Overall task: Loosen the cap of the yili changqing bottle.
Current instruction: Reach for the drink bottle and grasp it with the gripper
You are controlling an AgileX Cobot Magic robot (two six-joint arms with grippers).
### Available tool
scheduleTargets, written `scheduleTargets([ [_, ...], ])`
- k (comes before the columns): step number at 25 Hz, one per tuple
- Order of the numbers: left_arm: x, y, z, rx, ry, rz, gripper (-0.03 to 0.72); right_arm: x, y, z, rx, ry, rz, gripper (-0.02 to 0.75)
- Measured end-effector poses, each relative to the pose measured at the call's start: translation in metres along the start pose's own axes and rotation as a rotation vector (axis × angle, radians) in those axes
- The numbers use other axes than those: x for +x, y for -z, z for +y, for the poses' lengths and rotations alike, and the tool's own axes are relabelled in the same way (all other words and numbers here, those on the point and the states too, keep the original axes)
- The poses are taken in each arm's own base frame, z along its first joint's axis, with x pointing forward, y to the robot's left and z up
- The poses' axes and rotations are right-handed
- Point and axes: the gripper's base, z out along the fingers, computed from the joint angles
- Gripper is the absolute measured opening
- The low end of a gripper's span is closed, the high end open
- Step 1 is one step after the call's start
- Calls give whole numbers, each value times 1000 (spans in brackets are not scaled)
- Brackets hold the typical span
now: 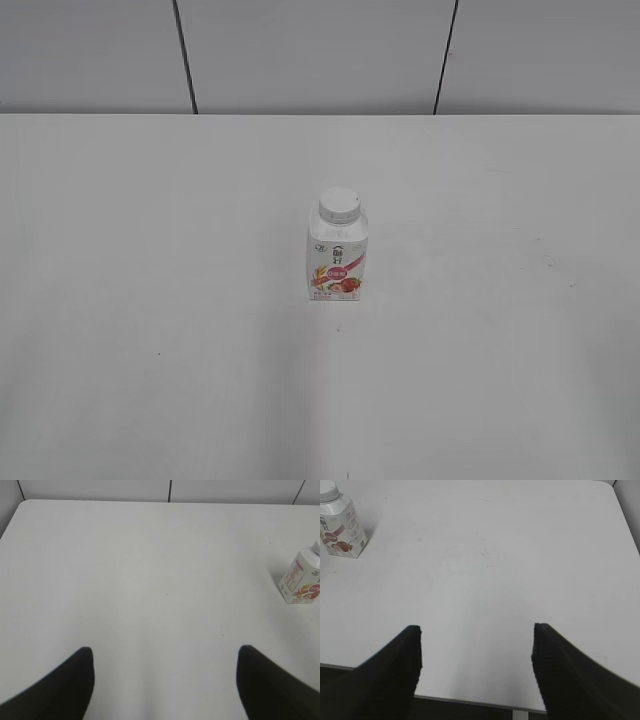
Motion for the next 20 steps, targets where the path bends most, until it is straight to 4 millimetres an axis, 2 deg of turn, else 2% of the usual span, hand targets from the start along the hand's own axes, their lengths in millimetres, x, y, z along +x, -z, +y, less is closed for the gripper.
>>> scheduleTargets([
  [7,-1,0,0,0,0,-6,537,0,0,0,0,0,-1,546],
  [13,-28,13,-2,15,2,-214,537,0,0,0,0,0,-1,546],
  [20,-59,-18,-4,16,-2,-205,537,0,0,0,0,0,-1,546],
])
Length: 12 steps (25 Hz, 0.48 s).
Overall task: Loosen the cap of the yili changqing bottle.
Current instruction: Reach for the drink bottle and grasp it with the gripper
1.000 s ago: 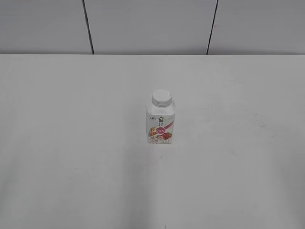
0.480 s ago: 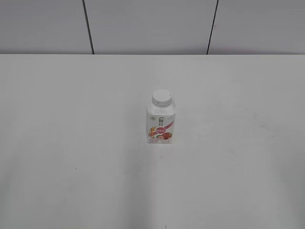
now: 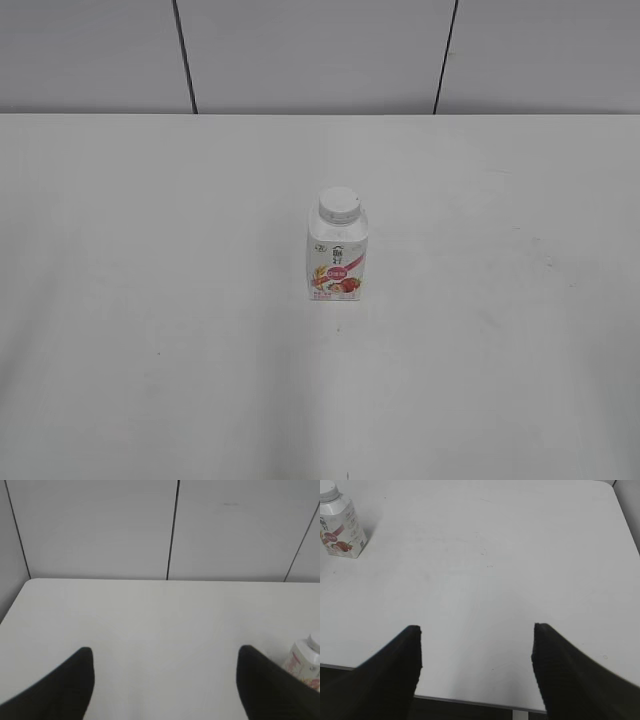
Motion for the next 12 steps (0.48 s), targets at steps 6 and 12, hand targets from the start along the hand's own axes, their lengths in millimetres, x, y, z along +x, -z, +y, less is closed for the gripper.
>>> scheduleTargets([
  [6,-24,-30,-2,12,-13,-145,537,0,0,0,0,0,0,546],
  [12,-15,-84,-2,13,-41,-139,537,0,0,0,0,0,0,546],
])
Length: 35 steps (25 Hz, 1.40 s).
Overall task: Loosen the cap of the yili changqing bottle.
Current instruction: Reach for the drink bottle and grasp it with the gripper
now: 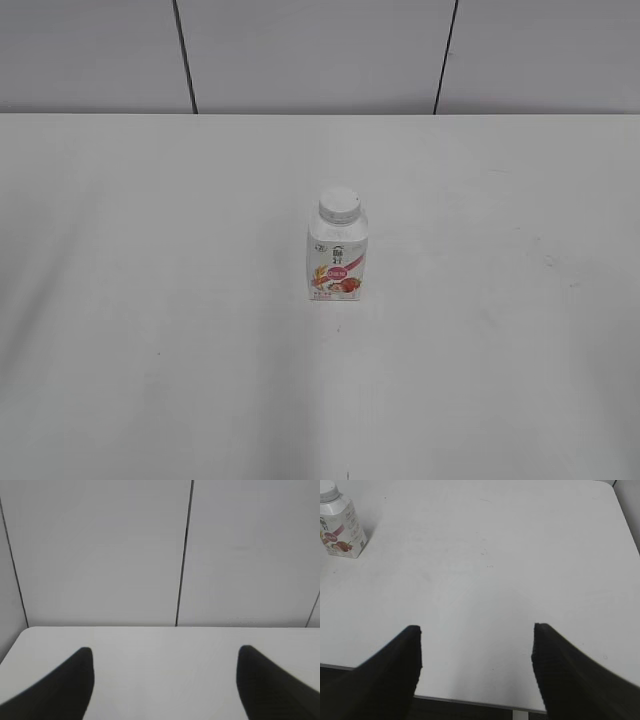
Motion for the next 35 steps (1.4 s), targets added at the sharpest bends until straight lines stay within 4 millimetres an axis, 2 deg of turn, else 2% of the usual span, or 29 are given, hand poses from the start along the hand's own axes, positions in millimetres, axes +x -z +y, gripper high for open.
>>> scheduleTargets([
  [6,34,-62,-5,50,-132,102,537,0,0,0,0,0,0,546],
  [11,62,-103,-23,179,-216,138,537,0,0,0,0,0,0,546],
  [15,86,-128,-36,307,-189,132,533,0,0,0,0,0,0,546],
  [21,119,-147,-56,505,-146,123,531,0,0,0,0,0,0,546],
  [25,129,-149,-66,655,-142,79,531,0,0,0,0,0,0,546],
  [29,141,-154,-68,813,-198,116,531,0,0,0,0,0,0,546],
  [35,150,-179,-74,1022,-209,175,531,0,0,0,0,0,0,546],
])
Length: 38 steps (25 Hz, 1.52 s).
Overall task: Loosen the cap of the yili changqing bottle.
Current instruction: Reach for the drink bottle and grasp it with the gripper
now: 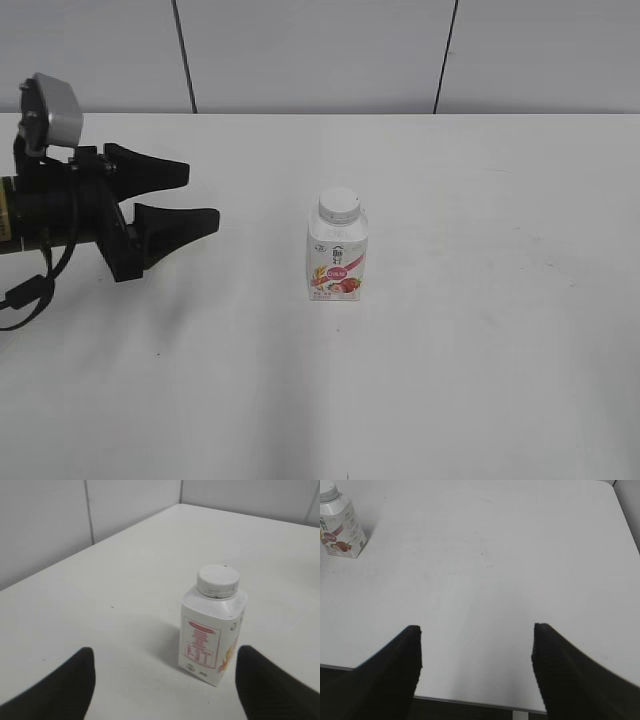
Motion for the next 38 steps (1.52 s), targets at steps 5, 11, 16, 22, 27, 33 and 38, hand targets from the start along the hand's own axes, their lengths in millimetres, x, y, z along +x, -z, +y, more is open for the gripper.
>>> scheduleTargets([
  [5,8,-22,21,163,-26,18,531,0,0,0,0,0,0,546],
  [11,27,-45,42,318,-37,40,573,0,0,0,0,0,0,546],
  [16,38,-61,57,366,-59,65,610,0,0,0,0,0,0,546],
  [22,51,-92,53,445,-71,82,611,0,0,0,0,0,0,546],
  [27,60,-113,40,508,-71,91,602,0,0,0,0,0,0,546],
  [33,63,-131,37,520,-71,72,592,0,0,0,0,0,0,546],
  [38,63,-146,38,514,-75,51,592,0,0,0,0,0,1,546],
])
